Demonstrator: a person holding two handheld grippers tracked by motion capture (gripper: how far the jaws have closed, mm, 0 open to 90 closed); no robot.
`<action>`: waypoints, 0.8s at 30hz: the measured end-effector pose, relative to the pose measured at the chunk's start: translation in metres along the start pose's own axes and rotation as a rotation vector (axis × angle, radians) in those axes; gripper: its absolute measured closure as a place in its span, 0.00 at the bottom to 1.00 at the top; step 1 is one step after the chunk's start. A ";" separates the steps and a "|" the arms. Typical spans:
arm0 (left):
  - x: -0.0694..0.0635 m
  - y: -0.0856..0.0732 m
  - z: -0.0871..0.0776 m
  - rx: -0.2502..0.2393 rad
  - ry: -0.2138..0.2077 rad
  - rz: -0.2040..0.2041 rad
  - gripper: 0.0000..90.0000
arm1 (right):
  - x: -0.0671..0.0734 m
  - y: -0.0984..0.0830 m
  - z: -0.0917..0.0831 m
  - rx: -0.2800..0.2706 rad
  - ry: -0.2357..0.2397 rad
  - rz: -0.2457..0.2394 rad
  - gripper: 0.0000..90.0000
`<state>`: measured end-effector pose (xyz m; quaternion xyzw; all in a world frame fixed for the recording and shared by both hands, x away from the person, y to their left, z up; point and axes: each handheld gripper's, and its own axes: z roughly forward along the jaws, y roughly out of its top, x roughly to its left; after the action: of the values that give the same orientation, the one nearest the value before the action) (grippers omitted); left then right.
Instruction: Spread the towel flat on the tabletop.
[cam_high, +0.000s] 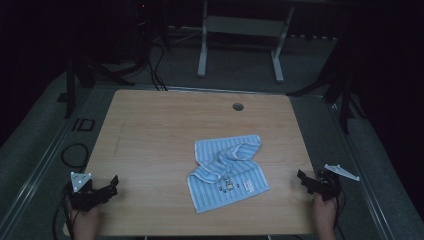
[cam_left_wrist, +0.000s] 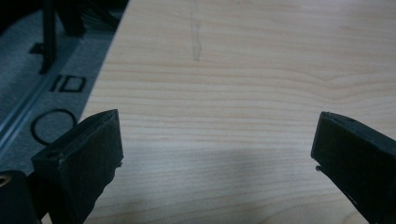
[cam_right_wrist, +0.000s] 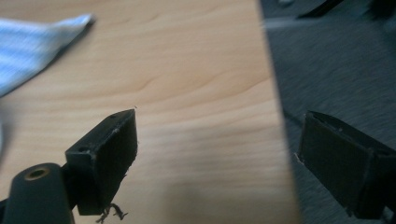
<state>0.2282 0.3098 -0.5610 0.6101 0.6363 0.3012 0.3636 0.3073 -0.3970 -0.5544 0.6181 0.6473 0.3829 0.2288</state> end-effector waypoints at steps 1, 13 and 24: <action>0.001 0.001 0.001 0.011 -0.011 0.007 0.02 | 0.002 -0.001 0.000 0.005 0.010 -0.008 0.13; -0.011 0.017 0.008 0.370 -0.080 0.148 0.05 | 0.008 0.002 -0.002 0.144 0.063 -0.167 0.14; -0.033 0.040 -0.010 0.550 -0.059 0.297 0.04 | 0.026 0.014 -0.009 0.414 0.146 -0.309 0.16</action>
<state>0.2421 0.2808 -0.5189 0.7802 0.5871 0.1500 0.1553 0.3057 -0.3745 -0.5338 0.5164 0.8132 0.2465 0.1057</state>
